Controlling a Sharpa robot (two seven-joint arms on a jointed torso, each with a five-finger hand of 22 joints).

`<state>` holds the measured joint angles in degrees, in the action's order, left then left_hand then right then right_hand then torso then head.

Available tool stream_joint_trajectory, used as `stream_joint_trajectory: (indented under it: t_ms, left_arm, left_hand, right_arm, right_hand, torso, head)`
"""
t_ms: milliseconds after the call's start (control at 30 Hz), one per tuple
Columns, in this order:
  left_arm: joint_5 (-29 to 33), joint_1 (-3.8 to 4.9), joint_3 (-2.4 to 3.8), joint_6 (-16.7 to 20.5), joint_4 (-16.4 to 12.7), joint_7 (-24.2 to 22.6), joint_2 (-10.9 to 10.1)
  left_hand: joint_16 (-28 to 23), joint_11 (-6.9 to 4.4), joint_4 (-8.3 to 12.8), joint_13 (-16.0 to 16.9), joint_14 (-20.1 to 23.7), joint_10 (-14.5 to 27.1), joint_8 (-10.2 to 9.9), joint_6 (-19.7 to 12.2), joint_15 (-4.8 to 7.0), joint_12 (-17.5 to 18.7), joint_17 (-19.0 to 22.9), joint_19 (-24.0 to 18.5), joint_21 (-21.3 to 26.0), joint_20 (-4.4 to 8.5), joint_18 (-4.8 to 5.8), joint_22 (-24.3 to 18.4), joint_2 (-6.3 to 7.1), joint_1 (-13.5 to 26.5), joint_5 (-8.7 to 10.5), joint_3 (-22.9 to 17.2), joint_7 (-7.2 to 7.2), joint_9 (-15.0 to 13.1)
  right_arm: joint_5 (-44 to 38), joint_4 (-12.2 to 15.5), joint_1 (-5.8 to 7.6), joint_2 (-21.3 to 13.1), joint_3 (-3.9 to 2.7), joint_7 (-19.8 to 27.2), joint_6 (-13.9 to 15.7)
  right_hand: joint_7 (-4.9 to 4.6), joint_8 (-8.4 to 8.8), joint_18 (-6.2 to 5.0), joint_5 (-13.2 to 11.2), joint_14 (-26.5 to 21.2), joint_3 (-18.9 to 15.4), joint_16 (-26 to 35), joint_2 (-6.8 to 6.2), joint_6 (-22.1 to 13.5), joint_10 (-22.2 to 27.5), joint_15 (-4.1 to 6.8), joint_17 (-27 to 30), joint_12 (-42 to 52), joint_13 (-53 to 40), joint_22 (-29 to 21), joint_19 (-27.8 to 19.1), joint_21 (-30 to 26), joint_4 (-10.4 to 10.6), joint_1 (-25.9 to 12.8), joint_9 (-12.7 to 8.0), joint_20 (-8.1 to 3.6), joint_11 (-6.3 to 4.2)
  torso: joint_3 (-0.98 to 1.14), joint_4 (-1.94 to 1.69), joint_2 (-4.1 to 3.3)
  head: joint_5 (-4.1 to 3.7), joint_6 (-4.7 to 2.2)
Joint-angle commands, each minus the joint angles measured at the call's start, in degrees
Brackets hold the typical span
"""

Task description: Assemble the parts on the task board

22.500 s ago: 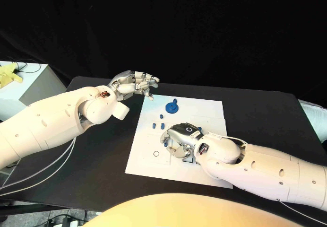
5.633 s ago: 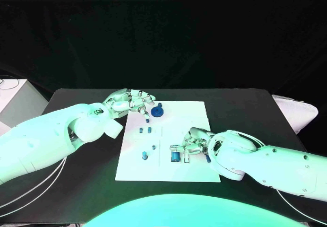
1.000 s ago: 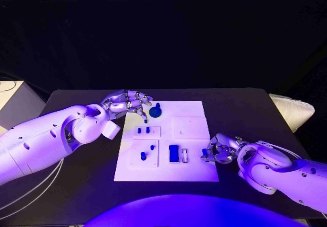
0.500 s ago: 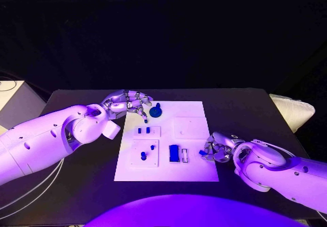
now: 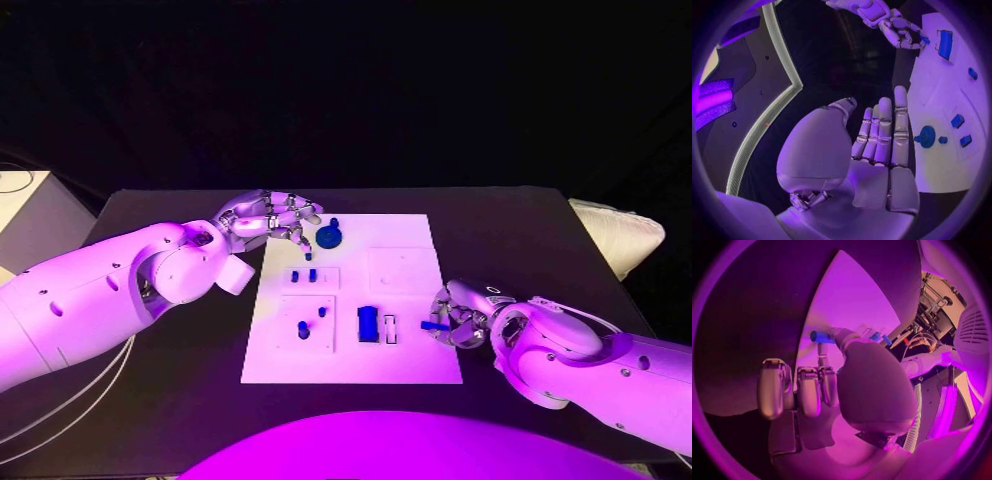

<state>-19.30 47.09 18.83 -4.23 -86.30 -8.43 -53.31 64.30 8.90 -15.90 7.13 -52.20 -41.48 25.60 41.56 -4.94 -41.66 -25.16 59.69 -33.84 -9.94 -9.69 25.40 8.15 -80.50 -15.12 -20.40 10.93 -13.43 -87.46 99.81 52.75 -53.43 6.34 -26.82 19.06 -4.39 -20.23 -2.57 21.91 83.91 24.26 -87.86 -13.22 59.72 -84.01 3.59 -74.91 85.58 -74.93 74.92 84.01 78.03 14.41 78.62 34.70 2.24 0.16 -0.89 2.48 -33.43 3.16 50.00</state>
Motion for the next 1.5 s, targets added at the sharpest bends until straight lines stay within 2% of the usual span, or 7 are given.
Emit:
stream_joint_trajectory:
  t_ms: [33,333,600,867,1400,1467,1500]
  left_arm:
    - [0.46,-0.02,0.04,-0.90,-0.17,-0.36,-0.01]
    - [0.52,-0.02,0.04,-0.94,-0.20,-0.17,-0.07]
    - [0.53,-0.02,0.04,-0.98,-0.22,-0.08,0.03]
    - [0.53,-0.01,0.04,-1.07,-0.30,-0.01,0.08]
    - [0.53,-0.01,0.05,-1.25,-0.32,0.08,0.21]
    - [0.53,-0.01,0.05,-1.29,-0.33,0.10,0.21]
    - [0.53,-0.01,0.05,-1.34,-0.36,0.13,0.21]
  left_hand:
    - [-0.17,0.10,-0.38,-0.08,0.46,0.42,0.22,-0.30,0.03,-0.20,-0.02,0.52,0.35,0.04,-0.76,-0.05,-0.54,-0.18,-0.22,-0.09,1.65,0.05]
    - [-0.16,0.09,-0.42,-0.09,0.46,0.42,0.26,-0.32,0.03,-0.23,-0.03,0.55,0.39,0.04,-0.76,-0.08,-0.66,-0.20,-0.23,-0.10,1.64,0.08]
    - [-0.16,0.09,-0.47,-0.12,0.46,0.43,0.33,-0.31,0.04,-0.26,-0.03,0.60,0.44,0.04,-0.76,-0.12,-0.89,-0.25,-0.29,-0.18,1.63,0.11]
    - [-0.15,0.11,-0.65,-0.14,0.45,0.44,0.37,-0.34,0.01,-0.29,-0.03,0.63,0.50,0.02,-0.76,-0.17,-1.09,0.00,-0.26,-0.13,1.66,0.16]
    - [-0.11,0.15,-0.84,-0.21,0.45,0.52,0.47,-0.43,-0.06,-0.38,-0.04,0.72,0.72,-0.04,-0.74,-0.34,-1.68,0.93,-0.19,0.06,1.69,0.30]
    - [-0.11,0.16,-0.84,-0.22,0.45,0.53,0.48,-0.44,-0.06,-0.39,-0.04,0.73,0.74,-0.05,-0.74,-0.36,-1.76,1.02,-0.20,0.07,1.69,0.32]
    - [-0.10,0.16,-0.86,-0.23,0.45,0.54,0.50,-0.45,-0.06,-0.41,-0.04,0.74,0.78,-0.06,-0.74,-0.39,-1.89,1.19,-0.21,0.09,1.69,0.34]
  right_arm:
    - [3.00,0.56,-0.66,-0.51,0.58,-2.04,0.31]
    - [8.20,3.44,1.17,-1.01,0.46,0.55,3.84]
    - [12.97,3.88,2.19,1.67,0.46,1.27,4.82]
    - [13.86,2.23,2.03,4.01,0.81,0.69,5.22]
    - [13.13,-0.30,1.65,6.88,1.06,-2.43,4.01]
    - [13.25,-0.41,1.63,7.07,1.08,-2.82,3.26]
    - [13.31,-0.50,1.61,7.20,1.09,-3.08,2.72]
  right_hand:
    - [0.25,-0.50,0.29,1.14,5.42,5.60,-0.40,0.41,-0.36,-3.79,0.54,-12.33,0.33,-12.65,9.49,3.39,0.35,-4.94,-1.14,-4.40,-0.43,-0.48]
    - [0.41,-0.94,0.47,1.64,5.55,6.83,-0.74,1.32,-0.69,-4.09,0.64,-12.87,0.81,-12.93,10.00,3.63,1.26,-4.96,-3.49,-3.80,-0.52,-0.60]
    - [0.58,-1.27,0.58,1.07,5.64,7.21,-0.98,1.57,-0.80,-4.48,0.74,-13.24,1.48,-13.33,10.34,3.78,1.81,-4.55,-6.50,-3.34,-0.62,-0.73]
    - [0.72,-1.51,0.62,1.65,5.68,6.61,-1.07,1.28,-0.58,-4.84,0.82,-13.38,2.16,-13.74,10.50,3.84,2.02,-4.26,-8.46,-3.10,-0.70,-0.84]
    - [0.85,-1.52,0.65,-1.00,5.67,4.54,-1.06,0.50,-0.10,-5.33,0.92,-13.36,3.10,-14.30,10.68,3.89,2.15,-2.48,-12.89,-3.10,-0.79,-0.94]
    - [0.77,-1.48,0.67,-1.58,5.68,3.62,-1.07,-0.13,0.03,-5.42,0.85,-13.39,3.28,-14.41,10.73,3.91,2.21,-1.68,-14.32,-3.16,-0.77,-0.86]
    - [0.81,-1.54,0.67,-0.25,5.67,2.22,-1.04,-0.75,0.32,-5.61,0.85,-13.33,3.67,-14.64,10.75,3.90,2.18,-0.51,-16.18,-3.19,-0.72,-0.88]
  torso:
    - [-0.05,-0.01,0.00]
    - [-0.01,0.03,0.01]
    - [-0.01,-0.03,-0.05]
    - [0.04,0.00,-0.07]
    - [0.04,0.03,-0.02]
    - [0.02,0.03,0.00]
    - [0.02,0.02,-0.01]
  head:
    - [0.23,0.00]
    - [0.13,0.00]
    - [-0.09,0.00]
    - [0.08,0.00]
    - [-0.26,0.00]
    - [-0.30,0.00]
    - [-0.30,0.00]
